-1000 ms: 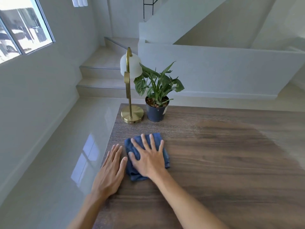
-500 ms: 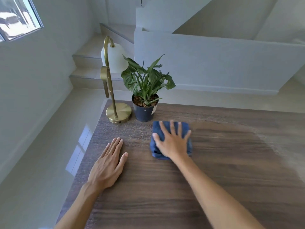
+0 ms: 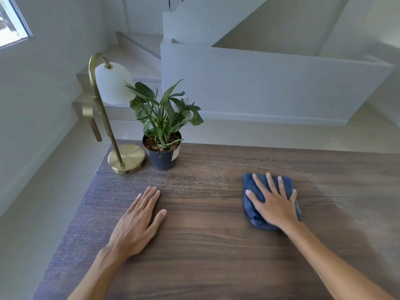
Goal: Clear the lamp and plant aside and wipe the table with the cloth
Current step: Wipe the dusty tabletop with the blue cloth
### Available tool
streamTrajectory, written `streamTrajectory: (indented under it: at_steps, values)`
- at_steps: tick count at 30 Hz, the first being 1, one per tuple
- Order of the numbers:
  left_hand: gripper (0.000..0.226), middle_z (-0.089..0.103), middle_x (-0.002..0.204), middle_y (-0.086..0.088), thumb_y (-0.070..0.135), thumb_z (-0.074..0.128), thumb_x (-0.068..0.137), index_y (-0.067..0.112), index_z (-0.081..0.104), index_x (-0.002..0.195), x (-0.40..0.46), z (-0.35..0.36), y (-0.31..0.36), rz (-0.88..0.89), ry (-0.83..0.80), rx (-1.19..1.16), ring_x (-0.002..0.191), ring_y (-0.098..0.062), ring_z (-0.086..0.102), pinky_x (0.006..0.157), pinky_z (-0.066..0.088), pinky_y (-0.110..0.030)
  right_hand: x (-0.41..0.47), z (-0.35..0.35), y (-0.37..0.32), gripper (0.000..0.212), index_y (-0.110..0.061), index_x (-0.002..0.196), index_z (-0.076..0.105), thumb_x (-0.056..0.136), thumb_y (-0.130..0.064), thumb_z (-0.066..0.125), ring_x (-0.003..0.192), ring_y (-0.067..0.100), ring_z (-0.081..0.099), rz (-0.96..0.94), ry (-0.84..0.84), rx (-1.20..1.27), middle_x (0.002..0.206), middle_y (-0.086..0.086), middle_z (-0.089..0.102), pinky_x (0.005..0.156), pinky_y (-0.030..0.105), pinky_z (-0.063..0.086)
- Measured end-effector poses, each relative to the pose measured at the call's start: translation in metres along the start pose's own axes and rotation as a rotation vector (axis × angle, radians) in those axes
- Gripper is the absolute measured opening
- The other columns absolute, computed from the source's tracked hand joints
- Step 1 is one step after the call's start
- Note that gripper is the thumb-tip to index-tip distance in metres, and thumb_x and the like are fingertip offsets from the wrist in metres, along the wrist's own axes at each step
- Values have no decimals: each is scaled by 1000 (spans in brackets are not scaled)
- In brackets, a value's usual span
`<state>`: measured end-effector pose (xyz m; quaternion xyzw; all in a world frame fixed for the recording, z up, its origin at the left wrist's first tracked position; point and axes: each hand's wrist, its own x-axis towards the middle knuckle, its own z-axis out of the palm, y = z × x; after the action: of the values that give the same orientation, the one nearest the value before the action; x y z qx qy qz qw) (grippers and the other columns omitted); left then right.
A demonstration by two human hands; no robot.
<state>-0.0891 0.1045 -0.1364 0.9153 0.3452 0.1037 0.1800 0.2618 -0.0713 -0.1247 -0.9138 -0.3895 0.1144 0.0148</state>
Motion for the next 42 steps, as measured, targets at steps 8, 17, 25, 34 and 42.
streamTrajectory:
  at_steps: [8,17,25,34,42]
  values:
    - [74,7,164,7,61,7,96,19,15,156,5,18,4,8,-2,57,148,4,-9,121,-5,-21,-51,38,-131,68,-49,155,17,93,-74,26,155,26,-3,-521,86,48,168,-5,7,116,67,0]
    - [73,-4,164,6,61,8,96,20,4,156,12,13,8,41,-24,124,148,-1,-13,120,-7,-25,12,-8,60,76,-63,148,-7,76,-88,-6,153,20,-18,23,46,-14,167,-15,-12,117,65,-2]
    - [72,3,164,5,56,8,95,18,9,156,18,26,15,12,3,127,148,1,-10,120,-8,-22,-4,33,-147,64,-50,155,11,95,-72,16,155,25,-9,-489,83,28,168,-6,1,115,69,-4]
    - [71,6,164,2,52,8,96,15,12,157,21,24,22,25,29,105,150,-3,-8,122,-6,-26,-34,-3,58,67,-68,143,-13,81,-87,0,154,18,-14,-52,28,-73,166,-18,-11,118,64,3]
    - [75,19,163,1,52,8,94,12,27,154,21,25,14,28,22,-14,148,-1,3,122,-4,-24,-107,46,-85,68,-52,154,11,92,-73,30,154,20,-11,-531,105,-14,168,-8,1,118,64,-5]
